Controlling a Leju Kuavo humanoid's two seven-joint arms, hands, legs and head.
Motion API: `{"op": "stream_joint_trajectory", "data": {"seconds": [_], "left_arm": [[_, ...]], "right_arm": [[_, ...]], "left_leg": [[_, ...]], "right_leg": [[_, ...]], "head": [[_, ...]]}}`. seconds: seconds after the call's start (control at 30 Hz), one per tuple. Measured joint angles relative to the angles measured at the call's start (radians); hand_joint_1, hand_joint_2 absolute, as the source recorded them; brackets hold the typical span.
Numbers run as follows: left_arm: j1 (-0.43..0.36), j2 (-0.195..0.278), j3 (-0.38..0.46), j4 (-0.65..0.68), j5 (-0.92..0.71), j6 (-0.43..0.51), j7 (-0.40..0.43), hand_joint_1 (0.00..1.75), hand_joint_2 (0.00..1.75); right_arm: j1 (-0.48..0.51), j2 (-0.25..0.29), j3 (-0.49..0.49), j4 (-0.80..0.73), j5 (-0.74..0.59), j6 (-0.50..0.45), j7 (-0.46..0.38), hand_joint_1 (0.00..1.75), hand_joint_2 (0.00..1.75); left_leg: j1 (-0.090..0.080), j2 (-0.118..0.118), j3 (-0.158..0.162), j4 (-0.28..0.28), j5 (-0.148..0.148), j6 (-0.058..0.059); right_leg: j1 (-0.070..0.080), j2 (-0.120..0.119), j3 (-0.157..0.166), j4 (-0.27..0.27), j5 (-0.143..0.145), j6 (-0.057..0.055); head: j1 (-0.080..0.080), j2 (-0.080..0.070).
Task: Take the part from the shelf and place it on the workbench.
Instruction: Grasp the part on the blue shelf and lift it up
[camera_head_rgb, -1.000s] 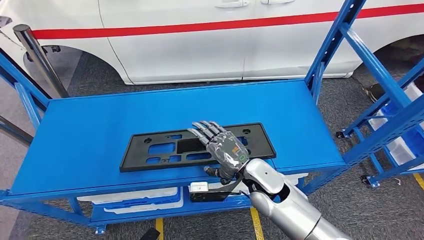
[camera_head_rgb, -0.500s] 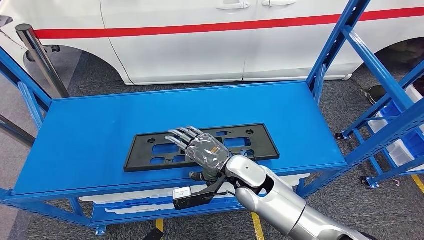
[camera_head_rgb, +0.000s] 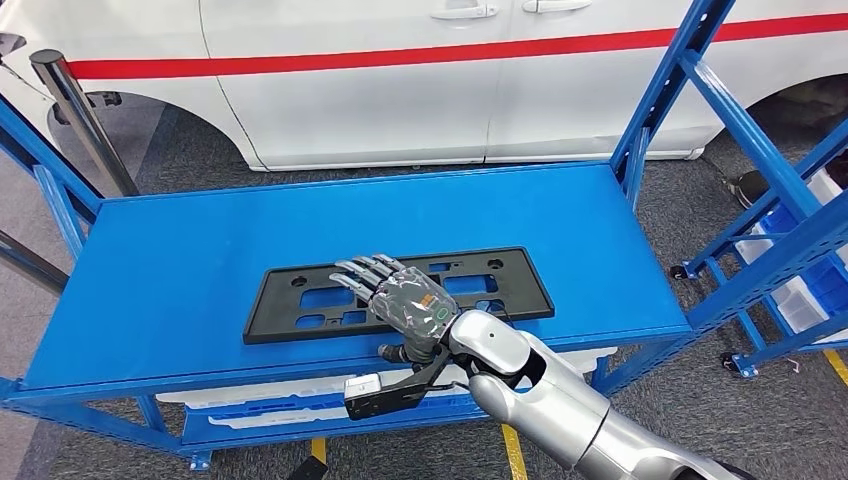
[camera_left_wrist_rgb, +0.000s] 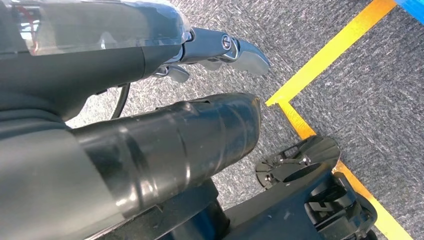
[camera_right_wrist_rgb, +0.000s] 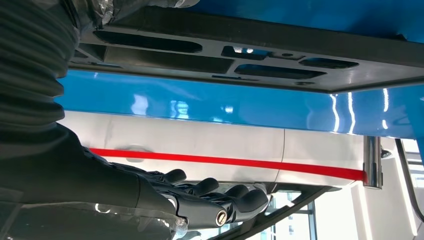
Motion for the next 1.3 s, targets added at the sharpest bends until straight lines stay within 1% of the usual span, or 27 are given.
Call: {"op": "stream_joint_trajectory", "data": {"seconds": [0.37, 0.6, 1.03, 1.3], "left_arm": [[0.0, 0.0, -0.002, 0.0, -0.001, -0.003, 0.0, 0.0, 0.0], [0.001, 0.0, -0.002, 0.0, -0.001, -0.004, 0.0, 0.0, 0.0], [0.003, 0.0, -0.002, 0.0, 0.0, -0.003, -0.001, 0.0, 0.0], [0.004, 0.0, -0.002, 0.0, 0.004, 0.001, -0.003, 0.0, 0.0]], "right_arm": [[-0.004, 0.009, 0.009, 0.009, -0.008, -0.01, 0.007, 0.0, 1.75], [-0.016, 0.01, 0.028, 0.034, 0.049, -0.043, 0.039, 0.0, 1.75], [-0.021, 0.009, 0.049, 0.09, 0.074, -0.053, 0.041, 0.0, 1.75], [-0.021, 0.003, 0.056, 0.15, 0.1, -0.068, 0.041, 0.0, 1.75]], "left_leg": [[0.0, 0.0, 0.0, 0.0, 0.0, 0.0], [0.0, 0.0, 0.0, 0.0, 0.0, 0.0], [0.0, 0.0, 0.0, 0.0, 0.0, 0.0], [0.0, 0.0, 0.0, 0.0, 0.0, 0.0]], "right_leg": [[0.0, 0.0, 0.0, 0.0, 0.0, 0.0], [0.0, 0.0, 0.0, 0.0, 0.0, 0.0], [0.0, 0.0, 0.0, 0.0, 0.0, 0.0], [0.0, 0.0, 0.0, 0.0, 0.0, 0.0]], "head": [[0.0, 0.0], [0.0, 0.0], [0.0, 0.0], [0.0, 0.0]]}}
